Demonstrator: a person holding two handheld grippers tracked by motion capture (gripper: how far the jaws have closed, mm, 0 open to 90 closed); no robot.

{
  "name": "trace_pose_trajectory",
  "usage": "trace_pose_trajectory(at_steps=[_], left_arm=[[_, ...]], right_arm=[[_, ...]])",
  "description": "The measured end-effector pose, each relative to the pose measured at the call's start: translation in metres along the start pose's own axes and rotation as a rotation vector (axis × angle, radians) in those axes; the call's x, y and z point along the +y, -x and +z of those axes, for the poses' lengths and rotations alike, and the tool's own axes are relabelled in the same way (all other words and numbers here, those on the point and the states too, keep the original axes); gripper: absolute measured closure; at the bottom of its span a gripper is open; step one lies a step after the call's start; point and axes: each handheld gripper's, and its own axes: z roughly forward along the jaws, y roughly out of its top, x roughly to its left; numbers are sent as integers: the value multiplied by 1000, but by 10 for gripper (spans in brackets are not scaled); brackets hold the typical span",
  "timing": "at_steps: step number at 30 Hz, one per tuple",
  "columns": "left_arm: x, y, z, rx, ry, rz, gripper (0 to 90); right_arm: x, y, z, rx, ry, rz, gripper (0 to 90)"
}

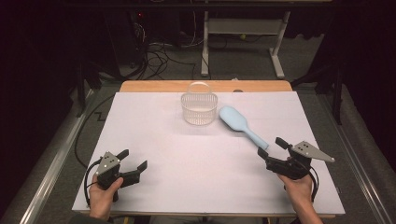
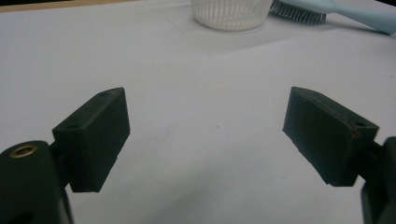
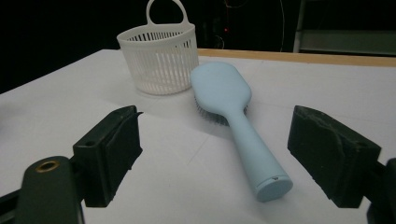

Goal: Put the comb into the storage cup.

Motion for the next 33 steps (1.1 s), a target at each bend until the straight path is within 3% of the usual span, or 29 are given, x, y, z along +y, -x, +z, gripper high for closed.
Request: trace_pose_trajectory(at_steps=[15, 23, 33], left_arm=[[0, 0, 1, -1, -1, 2, 156], [0, 0, 1, 1, -1, 1, 156], [0, 0, 1, 1, -4, 4, 156]], right_arm=[[5, 3, 19, -6, -36, 7, 175], [12, 7, 29, -6, -49, 45, 173], [17, 8, 42, -14, -74, 33, 173]])
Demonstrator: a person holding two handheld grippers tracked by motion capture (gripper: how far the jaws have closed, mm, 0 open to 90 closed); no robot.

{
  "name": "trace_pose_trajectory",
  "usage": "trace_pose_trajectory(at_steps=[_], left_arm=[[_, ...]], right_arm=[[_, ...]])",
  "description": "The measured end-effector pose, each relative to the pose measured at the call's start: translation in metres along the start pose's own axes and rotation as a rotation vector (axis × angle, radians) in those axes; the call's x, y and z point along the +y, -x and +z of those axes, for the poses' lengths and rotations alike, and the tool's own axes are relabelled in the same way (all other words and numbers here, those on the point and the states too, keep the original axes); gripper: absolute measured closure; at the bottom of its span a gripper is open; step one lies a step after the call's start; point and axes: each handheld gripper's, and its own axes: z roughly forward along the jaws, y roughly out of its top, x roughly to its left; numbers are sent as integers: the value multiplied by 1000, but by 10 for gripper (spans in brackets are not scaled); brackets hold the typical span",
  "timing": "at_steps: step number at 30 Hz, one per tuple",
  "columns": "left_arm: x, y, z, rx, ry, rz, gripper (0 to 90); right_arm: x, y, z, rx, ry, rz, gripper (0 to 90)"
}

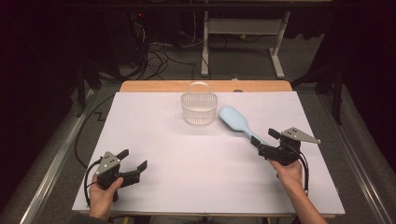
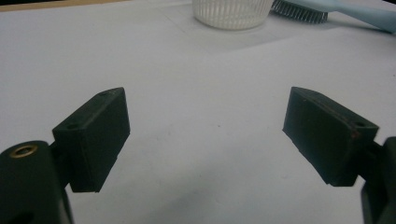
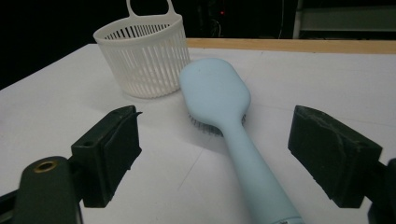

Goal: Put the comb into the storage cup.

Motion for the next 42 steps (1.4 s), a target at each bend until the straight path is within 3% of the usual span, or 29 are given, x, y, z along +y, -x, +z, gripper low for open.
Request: trace_pose_trajectory(at_steps=[15, 22, 31, 38, 42], left_arm=[[0, 0, 0, -1, -1, 2, 156], [0, 0, 0, -3, -2, 0, 156], [0, 0, 0, -3, 2, -5, 156], [0, 0, 0, -3, 0, -4, 156], [0, 0, 1, -4, -1, -4, 156]], right_arm=[[16, 1, 17, 0, -39, -3, 179], [25, 2, 28, 8, -141, -23, 212], [36, 5, 40, 26, -220, -25, 221], [47, 8, 52, 7, -333, -57, 284], [49, 7, 56, 3, -370, -77, 298]])
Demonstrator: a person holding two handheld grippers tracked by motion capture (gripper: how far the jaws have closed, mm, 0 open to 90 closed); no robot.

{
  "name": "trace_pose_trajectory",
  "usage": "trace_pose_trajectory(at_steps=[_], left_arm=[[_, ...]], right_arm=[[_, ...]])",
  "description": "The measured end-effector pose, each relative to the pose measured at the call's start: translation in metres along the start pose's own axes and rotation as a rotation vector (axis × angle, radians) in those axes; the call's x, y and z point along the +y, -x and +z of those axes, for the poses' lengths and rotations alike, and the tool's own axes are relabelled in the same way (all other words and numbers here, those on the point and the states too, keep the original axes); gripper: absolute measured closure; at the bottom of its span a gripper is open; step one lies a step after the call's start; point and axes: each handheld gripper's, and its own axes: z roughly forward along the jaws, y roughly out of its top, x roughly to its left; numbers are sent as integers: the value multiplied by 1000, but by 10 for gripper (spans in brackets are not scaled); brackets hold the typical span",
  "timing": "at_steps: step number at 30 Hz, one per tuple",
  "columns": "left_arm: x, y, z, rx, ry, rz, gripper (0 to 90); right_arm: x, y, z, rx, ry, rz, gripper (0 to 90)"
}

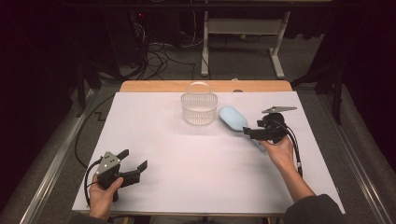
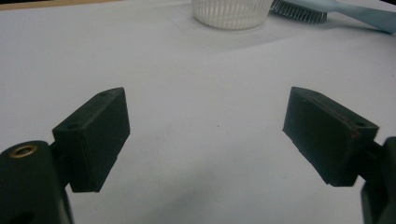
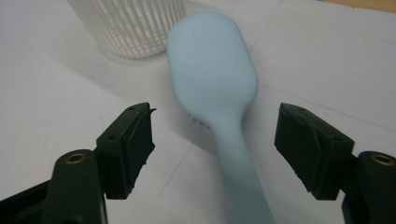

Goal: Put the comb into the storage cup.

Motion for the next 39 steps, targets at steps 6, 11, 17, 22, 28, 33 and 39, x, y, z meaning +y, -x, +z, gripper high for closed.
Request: trace_pose_trajectory(at_steps=[6, 11, 17, 22, 28, 33, 39], left_arm=[[0, 0, 0, -1, -1, 0, 156], [0, 0, 0, -2, -2, 1, 156], [0, 0, 0, -3, -2, 3, 156], [0, 0, -1, 14, -2, 0, 155], [0, -1, -1, 17, 0, -4, 155], [0, -1, -1, 16, -4, 0, 155], [0, -1, -1, 21, -4, -1, 155]], right_arm=[[9, -3, 8, -22, -77, -43, 317], [16, -6, 15, -47, -131, -61, 320], [22, -5, 25, -77, -206, -64, 333], [23, -4, 31, -80, -245, -62, 361], [27, -3, 37, -84, -309, -74, 378], [30, -4, 43, -90, -354, -86, 394], [31, -4, 52, -94, -401, -95, 414]])
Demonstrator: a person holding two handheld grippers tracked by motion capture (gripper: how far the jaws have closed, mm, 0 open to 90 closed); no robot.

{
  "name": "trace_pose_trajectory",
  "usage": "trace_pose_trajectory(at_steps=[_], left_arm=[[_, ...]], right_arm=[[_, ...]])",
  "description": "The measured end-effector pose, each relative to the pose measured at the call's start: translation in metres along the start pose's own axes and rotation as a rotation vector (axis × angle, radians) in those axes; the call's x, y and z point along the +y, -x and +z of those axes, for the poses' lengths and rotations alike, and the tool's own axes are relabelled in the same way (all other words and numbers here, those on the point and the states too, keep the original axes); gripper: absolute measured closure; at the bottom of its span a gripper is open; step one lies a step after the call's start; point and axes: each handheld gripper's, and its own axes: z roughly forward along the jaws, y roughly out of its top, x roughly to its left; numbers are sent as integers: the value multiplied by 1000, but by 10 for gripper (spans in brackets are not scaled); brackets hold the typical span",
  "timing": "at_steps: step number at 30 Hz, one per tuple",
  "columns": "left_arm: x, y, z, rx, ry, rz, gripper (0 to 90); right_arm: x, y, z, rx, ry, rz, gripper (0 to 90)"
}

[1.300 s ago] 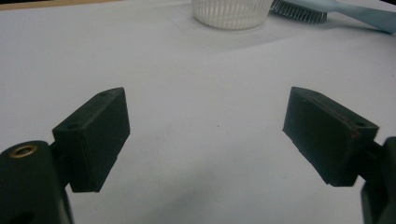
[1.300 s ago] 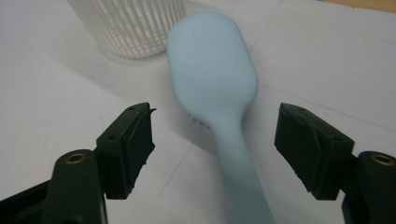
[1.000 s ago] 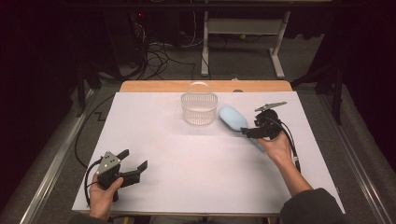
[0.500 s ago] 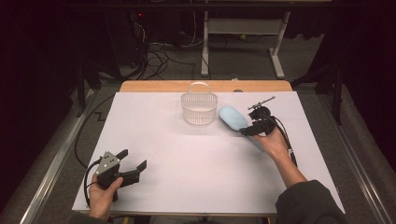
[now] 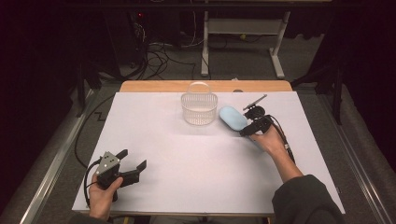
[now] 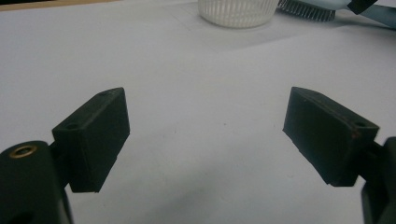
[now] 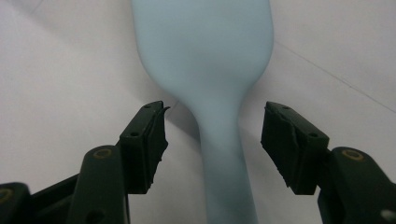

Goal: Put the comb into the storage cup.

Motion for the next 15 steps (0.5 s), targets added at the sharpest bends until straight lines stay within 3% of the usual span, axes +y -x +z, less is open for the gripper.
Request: trace_pose_trajectory(at_steps=[15], left_arm=[[0, 1, 1, -9, -7, 1, 155]], right_arm=[[6, -2, 12, -24, -75, -25, 554]])
